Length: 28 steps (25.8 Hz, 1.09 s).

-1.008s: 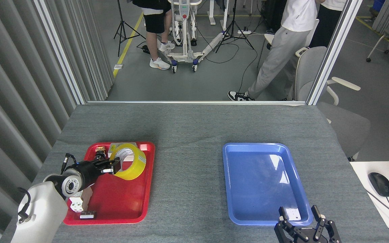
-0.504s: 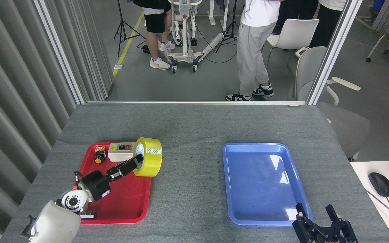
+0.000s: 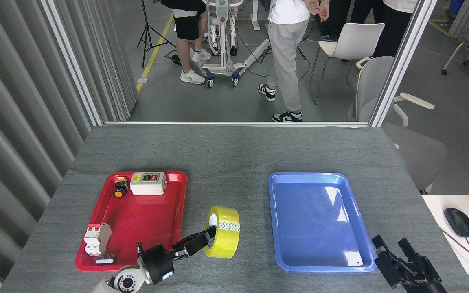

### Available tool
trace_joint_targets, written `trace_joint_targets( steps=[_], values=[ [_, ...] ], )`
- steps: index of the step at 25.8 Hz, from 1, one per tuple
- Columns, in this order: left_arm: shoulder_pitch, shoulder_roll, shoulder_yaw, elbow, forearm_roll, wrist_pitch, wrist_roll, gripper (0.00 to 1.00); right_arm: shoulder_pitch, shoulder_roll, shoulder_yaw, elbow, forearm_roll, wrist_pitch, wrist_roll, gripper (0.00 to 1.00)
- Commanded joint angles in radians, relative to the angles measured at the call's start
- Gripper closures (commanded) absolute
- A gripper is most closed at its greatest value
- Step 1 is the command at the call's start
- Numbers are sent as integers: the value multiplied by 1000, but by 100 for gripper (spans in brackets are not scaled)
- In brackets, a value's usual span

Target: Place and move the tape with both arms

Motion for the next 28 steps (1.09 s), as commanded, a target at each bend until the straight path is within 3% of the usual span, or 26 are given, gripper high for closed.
trace_joint_targets(
  steps=[1, 5, 9, 18, 24, 28],
  values=[
    [5, -23, -39, -58, 8, 0, -18, 100, -1, -87, 105, 2, -178, -107, 65, 0],
    [6, -34, -75, -115, 32, 0, -41, 100, -34, -207, 260, 0, -299, -259, 65, 0],
    [39, -35, -146, -161, 57, 0, -44, 100, -61, -239, 332, 0, -310, -435, 71, 0],
    [40, -58, -157, -167, 57, 0, -44, 100, -188, -233, 449, 0, -296, -435, 200, 0],
    [40, -53, -154, -158, 57, 0, -44, 100, -241, -199, 461, -1, -190, -435, 203, 0],
    [40, -55, -149, -158, 49, 0, -44, 100, -238, -201, 461, -14, -175, -435, 205, 0]
  ],
)
